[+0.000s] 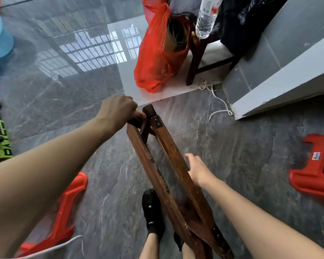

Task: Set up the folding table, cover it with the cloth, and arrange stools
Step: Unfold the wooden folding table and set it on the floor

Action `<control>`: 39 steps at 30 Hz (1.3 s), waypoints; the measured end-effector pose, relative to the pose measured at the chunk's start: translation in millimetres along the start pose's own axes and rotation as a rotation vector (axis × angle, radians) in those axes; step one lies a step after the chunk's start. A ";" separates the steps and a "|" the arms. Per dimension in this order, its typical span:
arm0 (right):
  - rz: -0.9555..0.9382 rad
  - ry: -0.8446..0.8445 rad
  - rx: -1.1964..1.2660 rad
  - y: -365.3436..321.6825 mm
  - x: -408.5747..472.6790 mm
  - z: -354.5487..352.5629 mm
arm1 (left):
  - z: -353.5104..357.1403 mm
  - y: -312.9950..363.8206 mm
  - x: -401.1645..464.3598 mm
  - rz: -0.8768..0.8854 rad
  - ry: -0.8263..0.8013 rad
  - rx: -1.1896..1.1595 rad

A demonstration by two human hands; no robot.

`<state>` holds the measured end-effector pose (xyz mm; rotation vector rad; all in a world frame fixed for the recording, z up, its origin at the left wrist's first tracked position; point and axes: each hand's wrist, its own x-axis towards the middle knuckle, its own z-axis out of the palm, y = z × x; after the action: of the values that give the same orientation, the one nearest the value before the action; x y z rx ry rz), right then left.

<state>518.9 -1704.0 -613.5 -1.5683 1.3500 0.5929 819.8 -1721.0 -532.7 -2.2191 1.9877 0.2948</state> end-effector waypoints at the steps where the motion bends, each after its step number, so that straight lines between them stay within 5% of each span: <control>1: -0.022 -0.023 -0.059 -0.9 6.1 3.2 | 0.7 -0.9 -1.4 -0.008 -0.001 -0.018; 7: -0.014 -0.080 -0.147 -4.5 30.4 31.8 | 18.4 -4.6 -16.1 -0.004 0.157 -0.170; 10: 0.105 0.028 -0.203 -7.4 39.2 41.8 | 48.8 7.8 -38.1 -0.263 0.360 -0.588; 13: 0.012 0.067 -0.286 -11.3 44.4 40.5 | 74.4 37.6 -55.0 -0.531 0.510 -1.042; 17: -0.069 0.011 -0.232 -10.1 40.4 36.4 | 108.7 86.3 -76.7 -0.820 0.471 -1.271; 19: -0.090 0.038 -0.246 -8.4 39.5 38.2 | 134.3 100.0 -99.0 -0.606 0.211 -1.013; 21: -0.100 0.123 -0.353 -7.9 42.8 42.6 | 156.6 107.8 -116.3 -0.121 -0.064 -0.621; 23: -0.108 0.234 -0.390 -5.8 48.1 46.4 | 172.7 111.5 -118.4 0.311 -0.232 -0.264; 25: -0.116 0.269 -0.390 -3.3 53.0 50.1 | 179.2 117.0 -111.1 0.514 -0.328 -0.051; 30: -0.061 0.143 -0.346 -5.2 60.2 50.1 | 176.0 131.7 -93.9 0.506 -0.302 0.086; 39: -0.003 0.225 -0.387 -3.3 47.2 26.7 | 153.8 105.8 -117.7 0.598 -0.442 0.224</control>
<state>540.6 -1703.4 -663.2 -1.9966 1.4593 0.7245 695.1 -1582.5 -651.0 -1.2488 2.2266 0.5397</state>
